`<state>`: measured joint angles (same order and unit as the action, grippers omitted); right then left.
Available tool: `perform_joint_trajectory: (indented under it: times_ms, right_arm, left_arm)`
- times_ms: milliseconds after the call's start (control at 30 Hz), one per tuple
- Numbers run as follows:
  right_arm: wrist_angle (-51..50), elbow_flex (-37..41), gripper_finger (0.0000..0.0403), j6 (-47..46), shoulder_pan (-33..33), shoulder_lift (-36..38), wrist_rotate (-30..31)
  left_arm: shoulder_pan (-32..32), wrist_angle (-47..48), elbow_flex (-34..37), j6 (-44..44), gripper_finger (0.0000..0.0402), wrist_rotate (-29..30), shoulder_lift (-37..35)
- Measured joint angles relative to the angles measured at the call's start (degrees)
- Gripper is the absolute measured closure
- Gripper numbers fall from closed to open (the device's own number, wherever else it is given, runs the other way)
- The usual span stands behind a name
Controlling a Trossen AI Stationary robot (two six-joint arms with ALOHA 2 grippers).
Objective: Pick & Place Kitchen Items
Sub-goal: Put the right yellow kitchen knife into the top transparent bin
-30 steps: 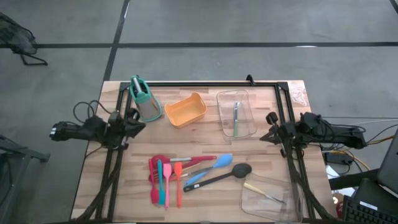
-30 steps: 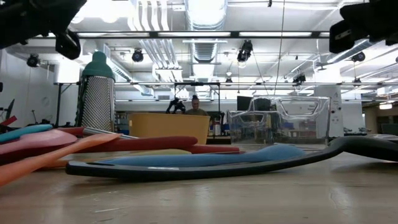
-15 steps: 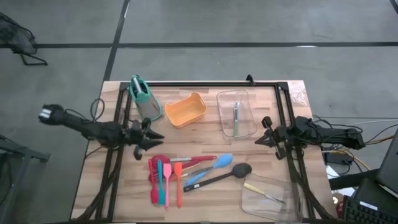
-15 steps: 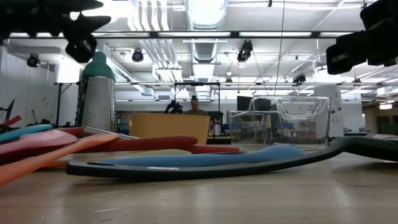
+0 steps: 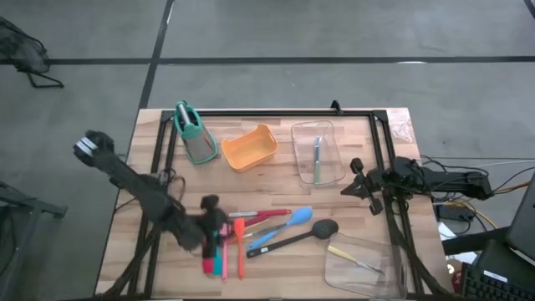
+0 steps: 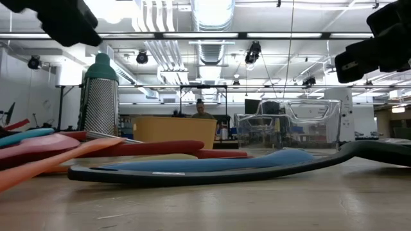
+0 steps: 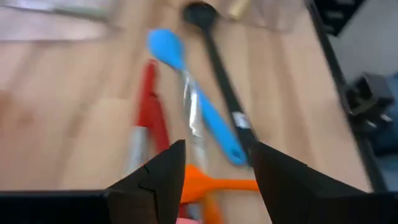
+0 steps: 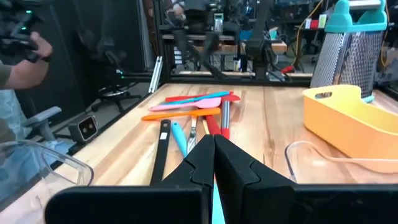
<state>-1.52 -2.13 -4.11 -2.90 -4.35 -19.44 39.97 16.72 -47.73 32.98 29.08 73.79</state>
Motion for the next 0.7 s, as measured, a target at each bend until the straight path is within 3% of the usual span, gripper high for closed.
perform_joint_trajectory:
  times_ms: [133,367,533,700]
  right_arm:
    - [0.0,0.0,0.0394,0.5,0.0,-0.9,0.0]
    - [0.2,0.0,0.0394,0.4,0.0,-1.4,0.0]
    - [0.2,0.0,0.0394,0.2,0.0,-1.5,0.0]
    - [0.1,0.0,0.0394,0.2,0.0,-1.5,0.0]
  left_arm:
    - [1.7,0.1,-5.0,0.6,0.0211,-0.9,9.2]
    - [-0.7,3.3,-14.1,0.1,0.0211,-2.7,22.3]
    - [-2.4,13.1,-20.2,1.7,0.0211,-3.6,27.5]
    - [-4.4,14.1,-21.8,0.3,0.0211,-6.5,30.7]
